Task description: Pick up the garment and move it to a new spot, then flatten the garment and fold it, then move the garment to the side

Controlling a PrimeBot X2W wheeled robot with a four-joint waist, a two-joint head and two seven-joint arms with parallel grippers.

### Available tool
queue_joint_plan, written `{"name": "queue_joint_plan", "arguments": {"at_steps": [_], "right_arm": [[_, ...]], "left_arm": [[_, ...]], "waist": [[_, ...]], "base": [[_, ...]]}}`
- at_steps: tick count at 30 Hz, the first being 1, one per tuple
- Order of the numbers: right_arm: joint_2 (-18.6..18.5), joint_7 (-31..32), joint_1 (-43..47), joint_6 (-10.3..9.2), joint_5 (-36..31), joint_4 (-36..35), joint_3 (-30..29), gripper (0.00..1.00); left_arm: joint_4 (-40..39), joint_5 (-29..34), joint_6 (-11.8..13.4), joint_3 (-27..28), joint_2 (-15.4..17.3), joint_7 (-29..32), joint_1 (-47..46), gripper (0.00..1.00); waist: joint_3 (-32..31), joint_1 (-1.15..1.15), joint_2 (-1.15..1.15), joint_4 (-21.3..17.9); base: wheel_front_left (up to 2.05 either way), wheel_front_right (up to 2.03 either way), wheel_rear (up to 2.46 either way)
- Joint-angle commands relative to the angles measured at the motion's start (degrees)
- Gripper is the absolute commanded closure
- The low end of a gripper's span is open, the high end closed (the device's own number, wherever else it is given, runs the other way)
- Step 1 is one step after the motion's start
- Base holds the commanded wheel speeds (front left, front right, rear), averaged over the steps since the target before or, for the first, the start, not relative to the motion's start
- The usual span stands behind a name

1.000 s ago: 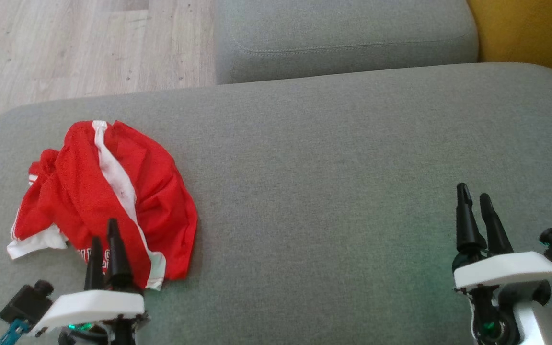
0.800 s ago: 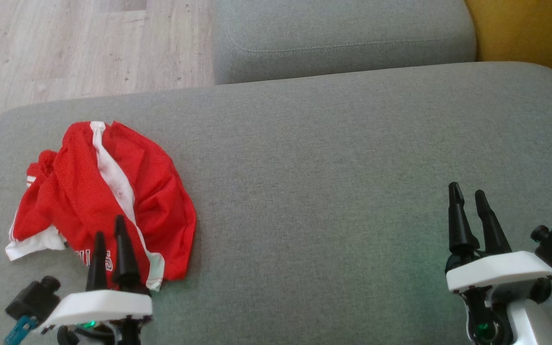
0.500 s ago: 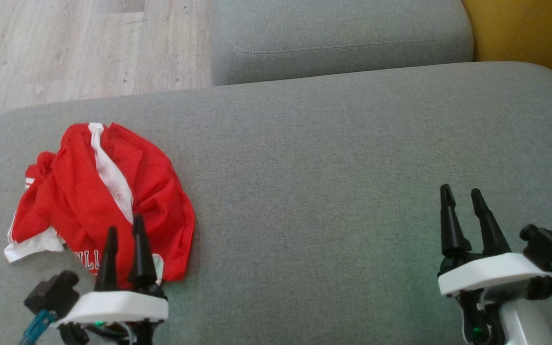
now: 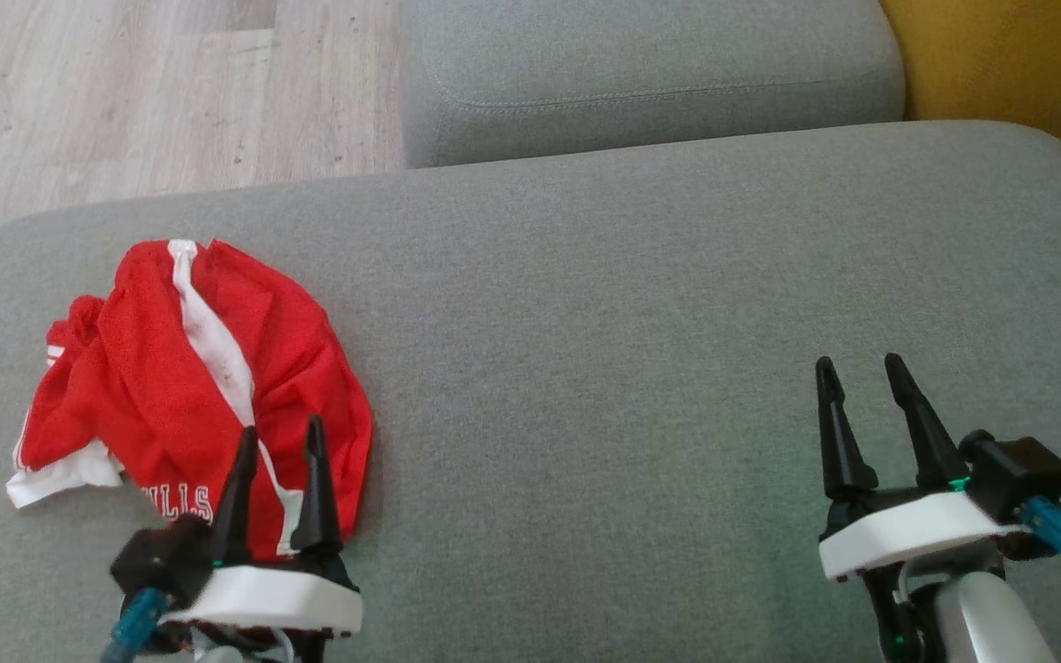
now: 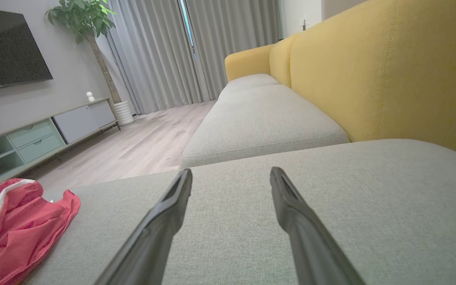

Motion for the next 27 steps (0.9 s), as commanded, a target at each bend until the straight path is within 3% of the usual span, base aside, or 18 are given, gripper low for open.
{"name": "queue_joint_plan", "arguments": {"at_steps": [1, 11, 15, 19, 22, 27], "right_arm": [[-0.4, -1.1, -2.4, 0.34, -3.2, -2.5, 1.5, 0.0], [-0.4, -2.8, -2.7, 0.36, -11.4, -3.3, 3.3, 0.0], [-0.4, -3.5, -2.8, 0.37, -14.3, -3.8, 4.0, 0.0], [-0.4, -4.1, -2.6, 0.37, -15.1, -4.9, 5.0, 0.0], [-0.5, -4.6, -1.9, 0.38, -12.4, -5.1, 5.0, 0.0], [-0.5, -5.5, -0.9, 0.39, -6.1, -3.8, 4.6, 0.0]], "left_arm": [[-1.6, 2.8, 0.6, 0.1, 1.3, -0.9, -1.6, 0.0], [-2.4, 9.7, 3.0, -2.6, 2.7, -2.6, -2.0, 0.0], [-1.5, 15.4, 4.6, -5.8, 4.4, -3.2, -2.4, 0.0], [-1.8, 15.4, 5.3, -7.0, 3.6, -3.9, -2.4, 0.0], [-2.9, 13.3, 4.6, -5.6, 2.5, -4.4, -1.9, 0.0], [-4.6, 10.8, 1.3, -1.9, 0.8, -5.3, -0.7, 0.0]], "waist": [[0.0, 0.0, 0.0, 0.0], [0.0, 0.0, 0.0, -0.2], [-0.1, 0.0, 0.0, -0.2], [-0.1, 0.0, 0.0, -0.2], [-0.1, 0.0, 0.0, -0.3], [-0.2, 0.0, 0.0, -0.4]], "base": [[0.0, 0.0, 0.0], [0.0, 0.0, 0.0], [0.0, 0.0, 0.0], [0.0, 0.0, 0.0], [0.0, 0.0, 0.0], [0.0, 0.0, 0.0]]}}
